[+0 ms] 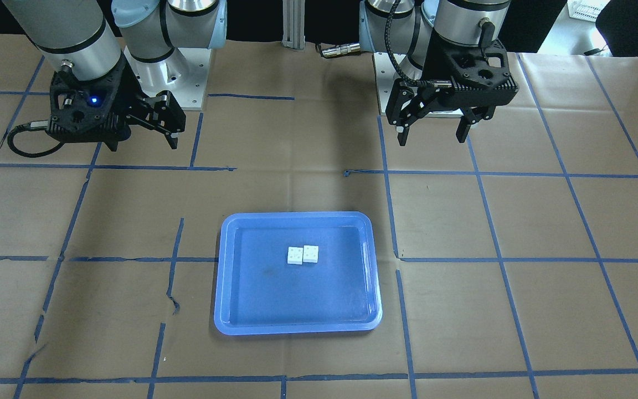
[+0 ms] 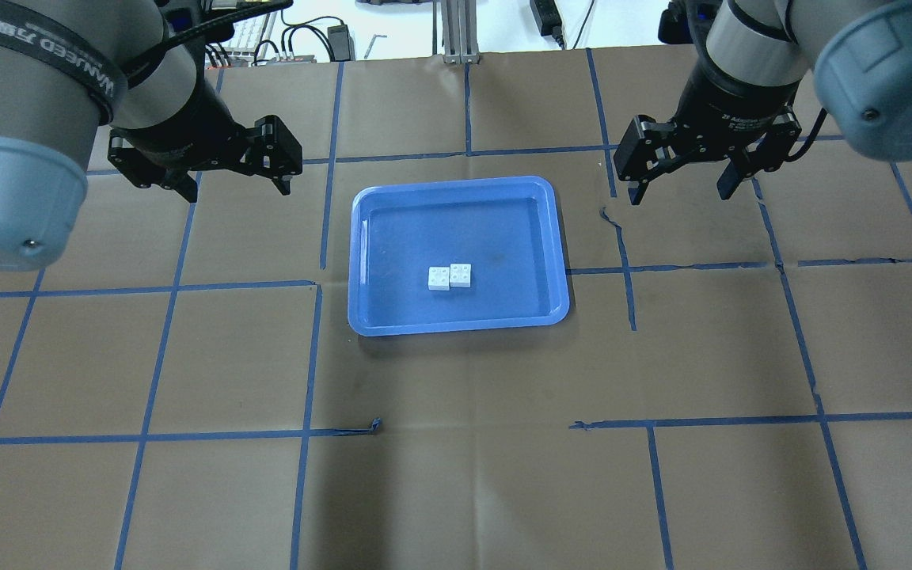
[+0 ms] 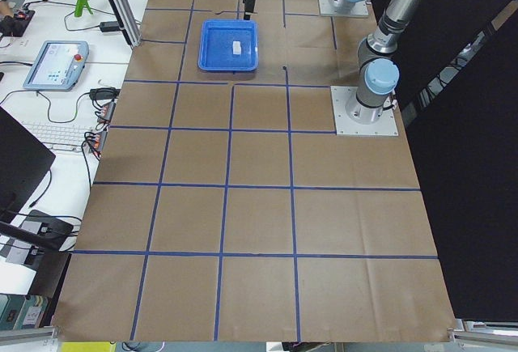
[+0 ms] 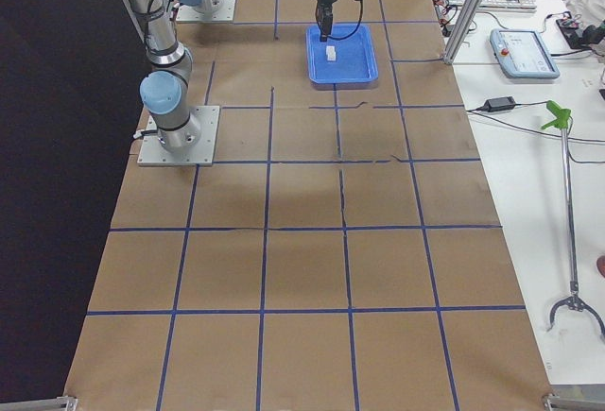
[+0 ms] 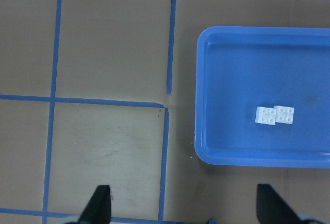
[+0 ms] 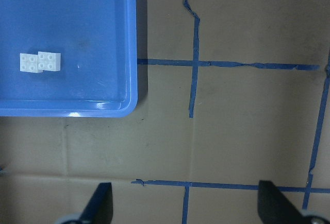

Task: Assemble white blocks and place on blue tray

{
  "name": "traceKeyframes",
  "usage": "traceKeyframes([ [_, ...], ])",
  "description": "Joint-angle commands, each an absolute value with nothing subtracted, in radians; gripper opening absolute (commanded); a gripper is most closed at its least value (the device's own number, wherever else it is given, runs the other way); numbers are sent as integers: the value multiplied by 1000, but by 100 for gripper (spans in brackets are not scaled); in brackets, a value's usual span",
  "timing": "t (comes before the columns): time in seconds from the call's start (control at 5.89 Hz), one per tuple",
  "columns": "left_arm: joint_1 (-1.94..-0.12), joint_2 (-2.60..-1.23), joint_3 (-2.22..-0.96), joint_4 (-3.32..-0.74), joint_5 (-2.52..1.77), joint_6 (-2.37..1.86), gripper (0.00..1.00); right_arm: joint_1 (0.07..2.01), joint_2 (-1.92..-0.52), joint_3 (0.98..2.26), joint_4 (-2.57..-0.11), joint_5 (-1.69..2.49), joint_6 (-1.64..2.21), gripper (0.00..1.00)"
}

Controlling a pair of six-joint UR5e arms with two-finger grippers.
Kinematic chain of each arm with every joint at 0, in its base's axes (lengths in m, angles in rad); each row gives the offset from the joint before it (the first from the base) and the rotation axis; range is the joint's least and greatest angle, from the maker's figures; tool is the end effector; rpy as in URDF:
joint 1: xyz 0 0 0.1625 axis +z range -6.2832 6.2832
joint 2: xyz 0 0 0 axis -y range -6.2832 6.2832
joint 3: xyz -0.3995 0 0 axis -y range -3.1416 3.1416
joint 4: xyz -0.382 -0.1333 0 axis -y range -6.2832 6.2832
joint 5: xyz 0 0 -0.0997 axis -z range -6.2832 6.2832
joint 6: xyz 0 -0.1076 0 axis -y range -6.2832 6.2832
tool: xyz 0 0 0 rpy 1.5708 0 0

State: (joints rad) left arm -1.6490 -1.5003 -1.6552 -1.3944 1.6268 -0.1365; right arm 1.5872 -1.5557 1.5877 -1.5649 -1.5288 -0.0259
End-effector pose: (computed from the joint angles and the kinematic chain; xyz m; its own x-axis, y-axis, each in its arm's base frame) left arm -0.1636 -0.4582 0.4658 -0.9973 -0.0655 -0.0327 -0.0592 0.9840 -0.1678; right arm 0.1457 -0.4811 0.4385 -0.9983 -0.0407 -0.0429 -0.0423 0.9984 0.0368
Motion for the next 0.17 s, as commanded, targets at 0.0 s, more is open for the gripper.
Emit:
traceKeyframes([
  [0.0, -1649, -1500, -1655, -1394, 1628, -137, 99, 1585, -1555, 1592, -1569, -1525, -29, 100],
])
